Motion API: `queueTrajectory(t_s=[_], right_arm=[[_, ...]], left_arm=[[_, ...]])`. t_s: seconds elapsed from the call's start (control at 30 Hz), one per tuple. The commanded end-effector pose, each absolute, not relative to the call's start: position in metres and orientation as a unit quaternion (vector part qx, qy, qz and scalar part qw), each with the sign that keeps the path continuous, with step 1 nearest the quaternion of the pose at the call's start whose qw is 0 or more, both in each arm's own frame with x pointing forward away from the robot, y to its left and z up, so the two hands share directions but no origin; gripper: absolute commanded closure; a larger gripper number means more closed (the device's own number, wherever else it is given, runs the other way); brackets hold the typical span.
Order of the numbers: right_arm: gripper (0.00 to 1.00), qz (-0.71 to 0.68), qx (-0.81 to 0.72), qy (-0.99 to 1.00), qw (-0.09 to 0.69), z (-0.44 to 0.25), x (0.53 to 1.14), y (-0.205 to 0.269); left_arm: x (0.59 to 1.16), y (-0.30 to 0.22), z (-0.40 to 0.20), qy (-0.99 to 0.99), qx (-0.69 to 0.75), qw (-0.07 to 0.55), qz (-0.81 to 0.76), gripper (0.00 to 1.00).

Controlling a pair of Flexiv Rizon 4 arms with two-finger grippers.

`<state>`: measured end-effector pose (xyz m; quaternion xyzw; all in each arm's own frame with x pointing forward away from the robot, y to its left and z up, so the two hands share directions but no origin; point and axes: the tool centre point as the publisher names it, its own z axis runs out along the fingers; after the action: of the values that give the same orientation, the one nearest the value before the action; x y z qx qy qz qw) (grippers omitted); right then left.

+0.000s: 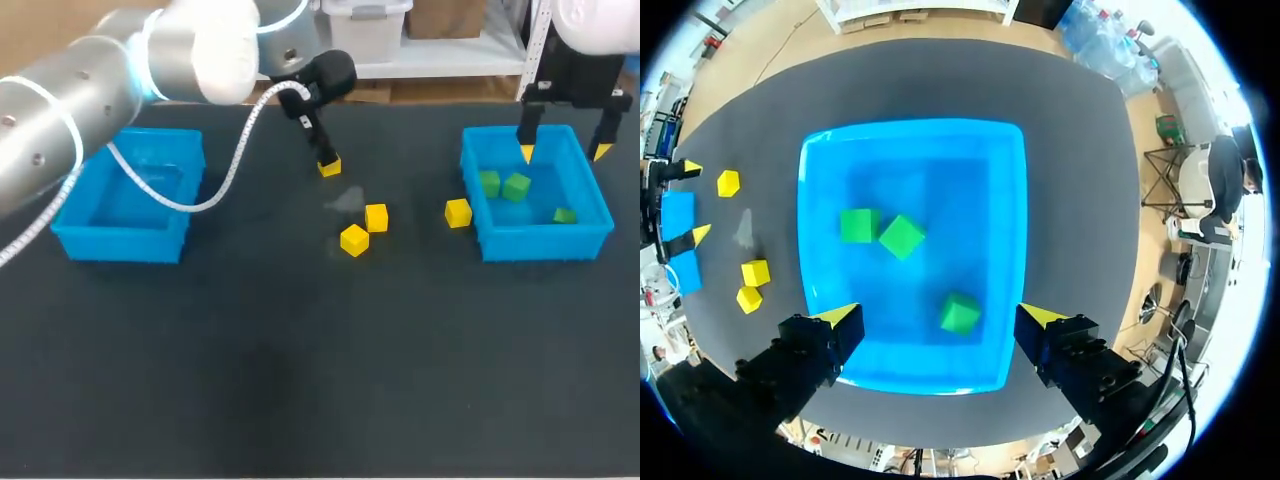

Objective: Put the green cubes in the right bin and the yellow cubes in the left bin.

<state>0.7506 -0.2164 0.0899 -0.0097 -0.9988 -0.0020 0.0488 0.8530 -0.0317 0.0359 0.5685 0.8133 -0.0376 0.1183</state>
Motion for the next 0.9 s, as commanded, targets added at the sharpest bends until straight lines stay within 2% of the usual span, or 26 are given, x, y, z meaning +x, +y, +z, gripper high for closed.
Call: queueTrajectory(t_s=[0.03,0.8,0.83,0.87,0.9], right_arm=[[0.00,0.001,-0.011,-0.966,-0.258,0.090,0.744,-0.217],[0.00,0.001,-0.011,-0.966,-0.258,0.090,0.744,-0.217],[0.00,0.001,-0.011,-0.966,-0.258,0.090,0.744,-0.217],[0.00,0.001,-0.011,-0.966,-0.258,0.090,0.744,-0.217],[0.00,0.001,-0.011,-0.966,-0.258,0.090,0.744,-0.217]], left_arm=[[0.869,-0.042,0.028,0.818,0.572,0.053,0.000,0.00],[0.874,-0.047,-0.001,0.812,0.582,0.017,0.033,0.00],[0.874,-0.047,-0.002,0.813,0.580,0.019,0.034,0.03],[0.873,-0.046,-0.002,0.818,0.574,0.021,0.034,0.45],[0.871,-0.046,-0.001,0.820,0.570,0.024,0.034,0.60]])
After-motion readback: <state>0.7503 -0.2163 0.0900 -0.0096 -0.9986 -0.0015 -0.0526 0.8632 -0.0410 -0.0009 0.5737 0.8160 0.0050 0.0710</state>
